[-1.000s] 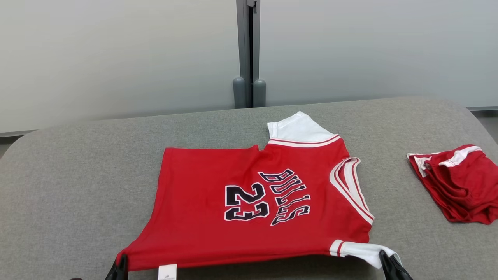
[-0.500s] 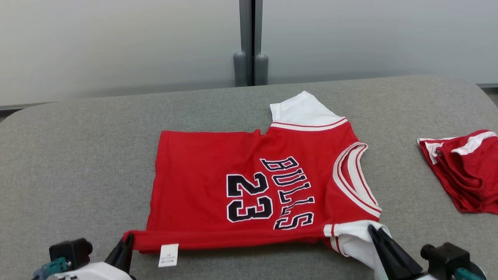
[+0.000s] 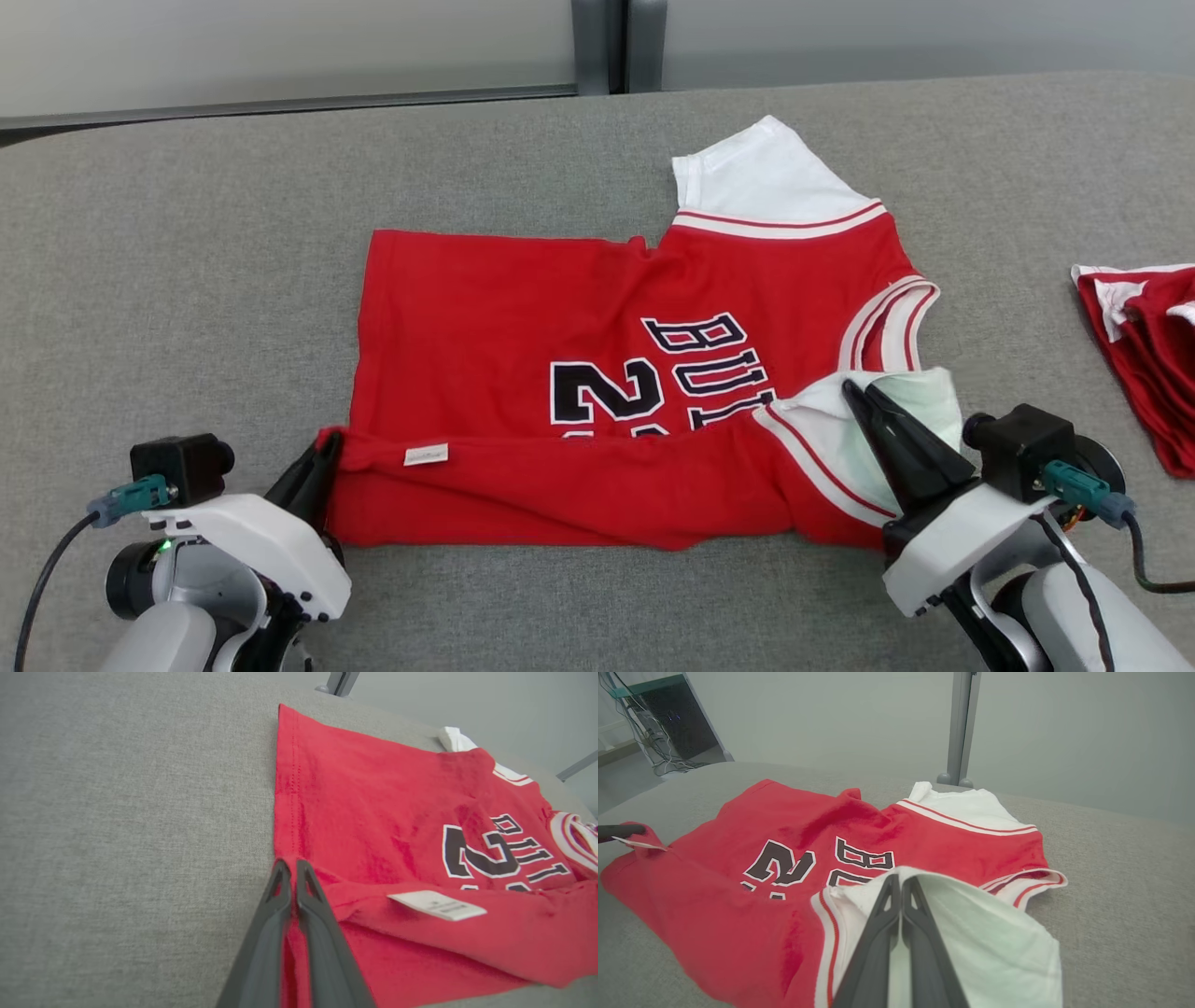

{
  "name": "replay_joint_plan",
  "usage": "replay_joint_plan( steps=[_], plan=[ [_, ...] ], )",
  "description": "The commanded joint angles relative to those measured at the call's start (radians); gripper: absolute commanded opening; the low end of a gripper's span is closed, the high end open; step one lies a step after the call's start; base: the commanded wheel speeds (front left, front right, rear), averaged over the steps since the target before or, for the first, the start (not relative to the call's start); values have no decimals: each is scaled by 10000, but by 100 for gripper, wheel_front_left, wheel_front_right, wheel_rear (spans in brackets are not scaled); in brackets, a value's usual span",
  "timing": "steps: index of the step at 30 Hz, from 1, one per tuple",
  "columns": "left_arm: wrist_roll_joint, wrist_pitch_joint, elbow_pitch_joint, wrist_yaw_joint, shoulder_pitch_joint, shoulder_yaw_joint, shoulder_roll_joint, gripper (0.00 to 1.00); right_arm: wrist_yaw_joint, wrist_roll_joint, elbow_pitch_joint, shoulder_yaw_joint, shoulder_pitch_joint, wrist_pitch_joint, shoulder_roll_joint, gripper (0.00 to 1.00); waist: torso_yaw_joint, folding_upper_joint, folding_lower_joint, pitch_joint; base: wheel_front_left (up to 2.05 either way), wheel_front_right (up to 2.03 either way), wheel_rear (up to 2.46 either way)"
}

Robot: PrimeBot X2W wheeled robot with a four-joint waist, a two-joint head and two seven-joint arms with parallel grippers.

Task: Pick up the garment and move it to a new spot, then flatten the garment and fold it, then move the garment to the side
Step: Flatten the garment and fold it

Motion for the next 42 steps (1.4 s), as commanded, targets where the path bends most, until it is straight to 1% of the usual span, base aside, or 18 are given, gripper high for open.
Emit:
replay_joint_plan(
  steps=[1, 2, 4, 5, 6, 10, 12, 14, 16, 20, 24, 28, 33, 42],
  plan=[
    [56, -254, 179, -92, -246, 49, -46, 100, -6, 8, 172, 70, -189, -267, 105, 91, -4, 0, 0, 194, 0, 0, 0],
    [28, -419, 275, -172, -302, 75, -127, 100, -4, 9, 279, 51, -278, -438, 178, 100, -20, 0, 0, 252, 0, 0, 0],
    [179, -1091, 366, -217, -395, 237, -215, 100, -6, -75, 431, -28, -322, -838, 295, 100, -51, 0, 0, 317, 0, 0, 0],
    [179, -1091, 366, -217, -395, 237, -215, 100, -6, -75, 431, -28, -322, -838, 295, 100, -51, 0, 0, 317, 0, 0, 0],
    [215, -1416, 391, -200, -371, 304, -291, 100, -6, -139, 455, -99, -280, -1044, 387, 100, -62, 0, 0, 323, 0, 0, 0],
    [766, -3042, 341, 86, 33, 560, -465, 100, -6, -703, 230, -614, 183, -1911, 776, 100, -132, 0, 0, 207, 0, 0, 0],
    [986, -3547, 165, 221, 248, 671, -580, 100, -6, -953, -44, -1005, 466, -2218, 968, 100, -155, 0, 0, 55, 0, 0, 0],
    [1344, -3803, -124, 421, 455, 810, -597, 100, -6, -1091, -356, -1332, 805, -2348, 1154, 100, -181, 0, 0, -144, 0, 0, 0],
    [1689, -3911, -529, 615, 731, 987, -672, 100, -6, -1177, -706, -1651, 1125, -2373, 1273, 100, -218, 0, 0, -365, 0, 0, 0],
    [2303, -3972, -1206, 890, 1422, 1283, -644, 100, -6, -1315, -1292, -2116, 1772, -2141, 1303, 100, -335, 0, 0, -859, 0, 0, 0],
    [2639, -3959, -1780, 1093, 2301, 1447, -713, 100, -6, -1329, -1706, -2426, 2523, -1862, 1258, 100, -423, 0, 0, -1305, 0, 0, 0],
    [2777, -3962, -1954, 1260, 3033, 1388, -789, 100, -6, -1229, -1944, -2664, 3265, -1662, 1278, 100, -416, 0, 0, -1709, 0, 0, 0],
    [2868, -3963, -2029, 1332, 3384, 1300, -808, 100, -6, -1105, -2131, -2831, 3689, -1510, 1340, 100, -387, 0, 0, -1972, 0, 0, 0],
    [2902, -3818, -2155, 1399, 3278, 1166, -737, 100, -6, -1019, -2226, -2823, 3669, -1491, 1371, 100, -357, 0, 0, -2043, 0, 0, 0]
  ],
)
